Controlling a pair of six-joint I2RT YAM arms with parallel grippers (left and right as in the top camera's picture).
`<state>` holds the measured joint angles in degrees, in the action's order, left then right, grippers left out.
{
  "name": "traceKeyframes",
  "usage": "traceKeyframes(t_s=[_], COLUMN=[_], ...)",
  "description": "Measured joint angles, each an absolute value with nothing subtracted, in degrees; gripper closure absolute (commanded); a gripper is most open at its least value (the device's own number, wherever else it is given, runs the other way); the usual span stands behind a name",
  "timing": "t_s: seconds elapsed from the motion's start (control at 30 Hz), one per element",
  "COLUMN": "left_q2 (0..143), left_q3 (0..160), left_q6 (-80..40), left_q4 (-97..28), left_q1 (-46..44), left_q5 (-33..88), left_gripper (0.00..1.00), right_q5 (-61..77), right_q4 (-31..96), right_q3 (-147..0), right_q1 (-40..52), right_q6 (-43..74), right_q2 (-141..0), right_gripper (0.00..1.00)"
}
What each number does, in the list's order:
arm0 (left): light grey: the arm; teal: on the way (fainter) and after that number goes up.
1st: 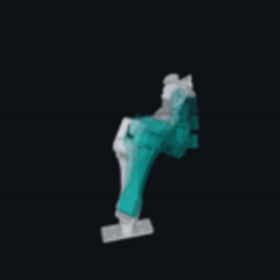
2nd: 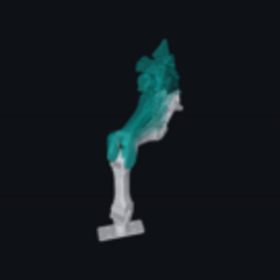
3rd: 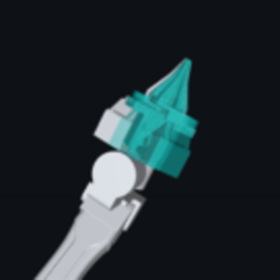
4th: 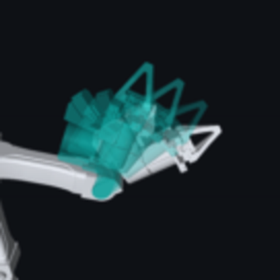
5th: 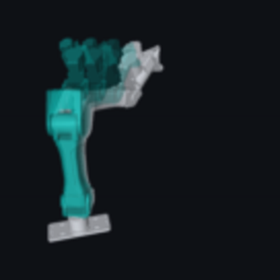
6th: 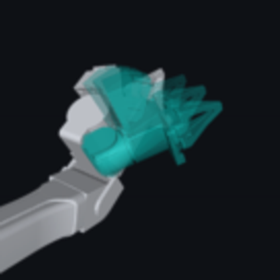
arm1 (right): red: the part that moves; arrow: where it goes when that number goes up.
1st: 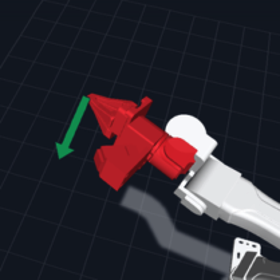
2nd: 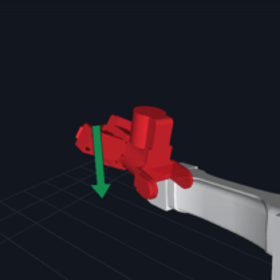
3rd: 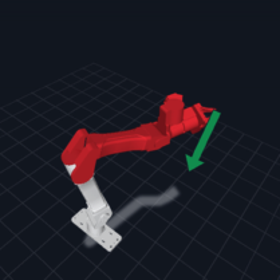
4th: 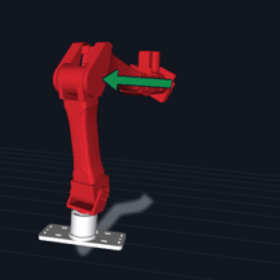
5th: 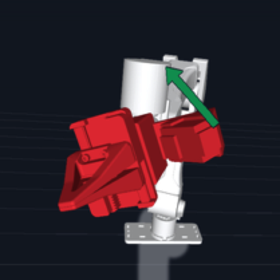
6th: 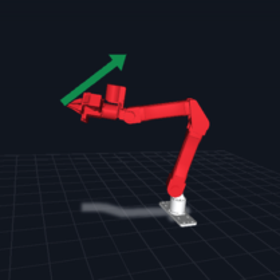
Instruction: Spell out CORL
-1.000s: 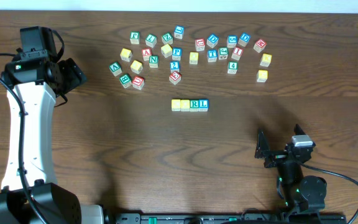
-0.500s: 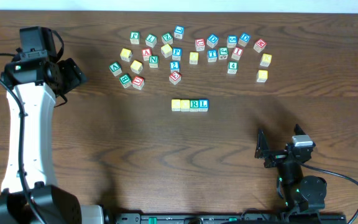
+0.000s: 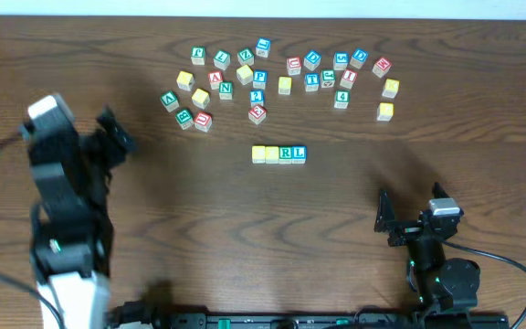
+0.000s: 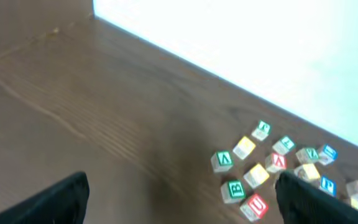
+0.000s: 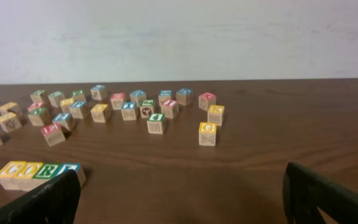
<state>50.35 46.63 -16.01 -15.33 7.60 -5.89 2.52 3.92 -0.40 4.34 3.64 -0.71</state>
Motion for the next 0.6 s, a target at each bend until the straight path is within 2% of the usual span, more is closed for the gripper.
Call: traceKeyframes(t_s=[0.1,0.23,0.6], left_q2=[40.8,28.3,5.2], left_q3=[33.8,20.7,4.2], left_q6=[-15.7,-14.2,-7.0], left_q4=[-7.0,-1.9,-1.1], left_q1=[7.6,7.6,7.6], left_q5=[-5.0,-4.4,-4.2], left_gripper=[0.06,0.06,0.06], right_q5=[2.5,2.5,2.5], right_q4=[3.9,3.9,3.9], right_q3=[-0.4,-0.4,-0.4], right_q1=[4.3,4.3,4.3], right_q6=[3.7,3.6,3.7], right_q2=[-0.7,-0.7,-0.7], right_gripper=[0.01,0.01,0.01])
